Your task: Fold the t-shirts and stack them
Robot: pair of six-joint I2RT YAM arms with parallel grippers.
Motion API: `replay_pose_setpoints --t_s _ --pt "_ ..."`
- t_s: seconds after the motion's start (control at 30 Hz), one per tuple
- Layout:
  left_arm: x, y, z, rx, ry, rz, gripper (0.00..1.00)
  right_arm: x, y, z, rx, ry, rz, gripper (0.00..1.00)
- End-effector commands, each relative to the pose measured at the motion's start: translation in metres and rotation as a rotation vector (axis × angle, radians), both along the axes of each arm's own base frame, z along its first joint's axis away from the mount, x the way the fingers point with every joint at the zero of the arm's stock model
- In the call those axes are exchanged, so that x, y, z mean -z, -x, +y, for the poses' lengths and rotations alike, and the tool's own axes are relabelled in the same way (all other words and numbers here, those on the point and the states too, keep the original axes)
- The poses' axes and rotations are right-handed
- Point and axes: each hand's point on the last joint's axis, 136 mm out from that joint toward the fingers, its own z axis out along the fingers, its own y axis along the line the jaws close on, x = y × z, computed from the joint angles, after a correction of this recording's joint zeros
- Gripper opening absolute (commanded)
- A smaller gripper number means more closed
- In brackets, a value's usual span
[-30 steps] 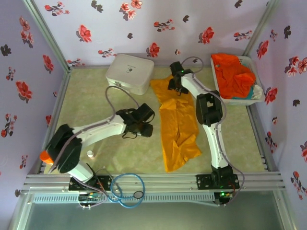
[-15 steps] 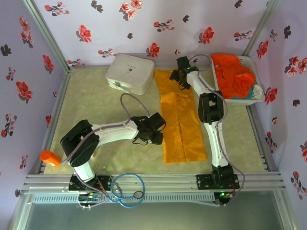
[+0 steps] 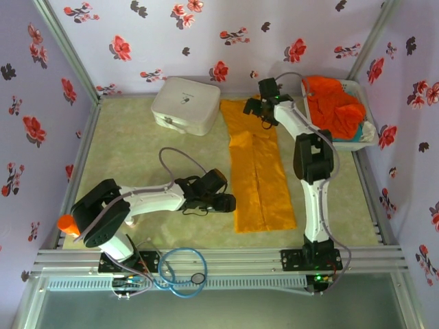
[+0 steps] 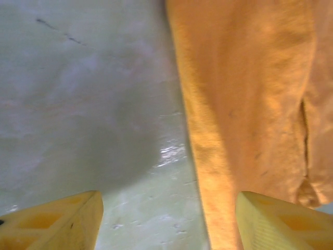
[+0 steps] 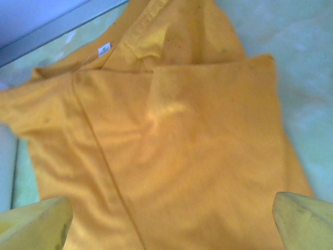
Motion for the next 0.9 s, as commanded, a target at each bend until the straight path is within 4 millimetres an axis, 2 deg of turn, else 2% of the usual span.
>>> replay_pose_setpoints --t_s 0.0,0.13,0.17,0.27,0.5,0.6,0.7,0.87 --pt "-0.008 0.011 -0.018 0.024 0.060 0.029 0.67 -0.032 0.035 -0.005 -0.035 0.005 -0.010 0.99" --pt "-0.003 0.023 -0.021 0.028 0.065 0.060 0.63 -0.018 0.102 -0.016 -0.014 -0.040 0.144 0.91" --pt "0.000 0.027 -0.021 0.031 0.065 0.073 0.62 -0.013 0.120 -0.019 -0.006 -0.060 0.177 0.86" --pt "0.008 0.038 -0.021 0.027 0.059 0.119 0.57 -0.009 0.168 -0.026 0.007 -0.100 0.221 0.79" --pt "0.025 0.058 -0.032 0.028 0.061 0.186 0.50 0.010 0.275 -0.069 0.117 -0.037 0.331 0.71" --pt "0.032 0.063 -0.039 0.022 0.071 0.202 0.48 0.012 0.303 -0.078 0.149 -0.048 0.329 0.70" --pt "0.037 0.064 -0.044 0.014 0.073 0.218 0.40 0.018 0.325 -0.085 0.181 -0.051 0.359 0.68" --pt "0.039 0.061 -0.039 0.008 0.041 0.204 0.31 0.033 0.352 -0.087 0.195 -0.068 0.415 0.63"
